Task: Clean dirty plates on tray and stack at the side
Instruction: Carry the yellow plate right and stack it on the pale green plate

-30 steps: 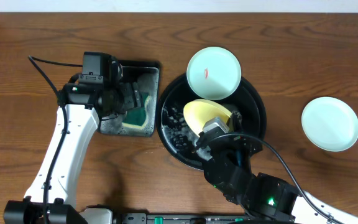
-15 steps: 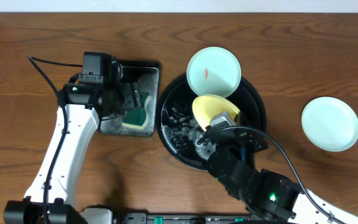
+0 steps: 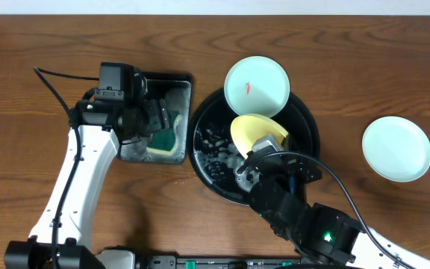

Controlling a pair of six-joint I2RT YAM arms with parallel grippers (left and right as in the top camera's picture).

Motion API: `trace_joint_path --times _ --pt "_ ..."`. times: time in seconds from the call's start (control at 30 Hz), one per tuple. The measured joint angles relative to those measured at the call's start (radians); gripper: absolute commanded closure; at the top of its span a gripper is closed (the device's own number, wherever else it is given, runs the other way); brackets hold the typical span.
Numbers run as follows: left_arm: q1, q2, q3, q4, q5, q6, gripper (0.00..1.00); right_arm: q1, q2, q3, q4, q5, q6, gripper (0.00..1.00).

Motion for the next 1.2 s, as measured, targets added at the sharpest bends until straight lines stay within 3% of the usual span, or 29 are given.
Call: trace_joint_path --times 0.37,0.7,0.93,1.2 --pt "0.000 0.000 0.000 0.000 0.000 0.000 0.18 -0.076 -0.005 0.002 -0.097 -0.063 0.152 0.99" --pt "0.000 0.000 0.000 0.000 0.000 0.000 0.19 -0.323 -0.026 0.012 -0.261 -0.284 0.387 0.99" --pt "0.000 0.000 0.000 0.000 0.000 0.000 0.18 -0.607 -0.107 0.037 -0.288 -0.407 0.541 0.99" --pt "0.000 0.000 0.000 0.000 0.000 0.000 0.19 -1.094 -0.199 0.053 -0.286 -0.697 0.624 0.99"
